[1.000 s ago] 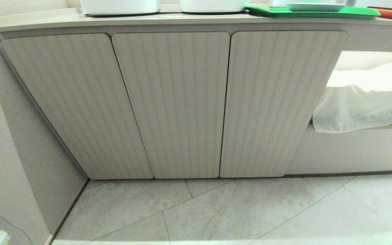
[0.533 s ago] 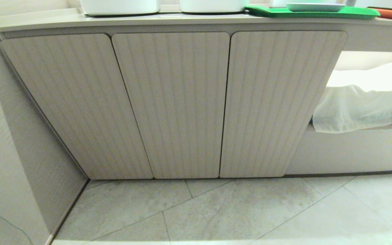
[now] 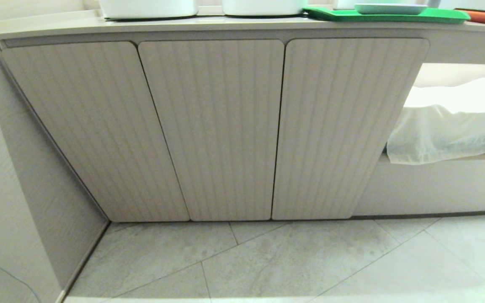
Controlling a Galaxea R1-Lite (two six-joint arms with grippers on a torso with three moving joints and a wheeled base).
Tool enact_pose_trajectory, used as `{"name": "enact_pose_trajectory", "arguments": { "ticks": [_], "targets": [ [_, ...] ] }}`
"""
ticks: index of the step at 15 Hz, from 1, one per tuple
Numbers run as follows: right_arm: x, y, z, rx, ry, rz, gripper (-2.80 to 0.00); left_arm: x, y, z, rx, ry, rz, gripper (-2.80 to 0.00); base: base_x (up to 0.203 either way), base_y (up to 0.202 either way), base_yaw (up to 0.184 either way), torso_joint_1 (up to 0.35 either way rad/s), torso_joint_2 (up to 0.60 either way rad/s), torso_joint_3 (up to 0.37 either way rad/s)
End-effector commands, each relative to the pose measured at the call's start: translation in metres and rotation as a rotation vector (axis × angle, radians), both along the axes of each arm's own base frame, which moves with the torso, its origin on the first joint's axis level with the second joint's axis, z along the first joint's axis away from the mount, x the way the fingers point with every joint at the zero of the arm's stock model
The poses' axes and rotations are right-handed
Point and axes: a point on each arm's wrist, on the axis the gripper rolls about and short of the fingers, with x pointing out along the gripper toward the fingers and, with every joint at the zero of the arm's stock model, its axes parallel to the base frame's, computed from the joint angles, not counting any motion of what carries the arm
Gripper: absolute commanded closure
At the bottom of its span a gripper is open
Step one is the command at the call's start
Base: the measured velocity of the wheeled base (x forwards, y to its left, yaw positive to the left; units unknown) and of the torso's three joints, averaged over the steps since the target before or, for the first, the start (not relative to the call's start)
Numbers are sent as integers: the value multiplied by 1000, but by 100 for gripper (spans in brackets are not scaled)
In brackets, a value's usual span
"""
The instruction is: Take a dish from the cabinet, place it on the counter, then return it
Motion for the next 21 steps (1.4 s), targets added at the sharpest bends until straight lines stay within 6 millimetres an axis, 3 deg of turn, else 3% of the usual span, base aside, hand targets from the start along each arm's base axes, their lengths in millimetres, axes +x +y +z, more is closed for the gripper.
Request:
{"name": "enact_pose_trajectory", "arguments": {
  "ticks": [1, 21],
  "targets": [
    [0, 0, 0, 0, 1, 0, 0, 0, 0, 0, -2, 2, 1, 0, 0, 0, 0, 0, 0, 0],
    [0, 0, 0, -1, 1, 0, 0, 0, 0, 0, -3, 2, 3, 0, 0, 0, 0, 0, 0, 0]
  ]
}}
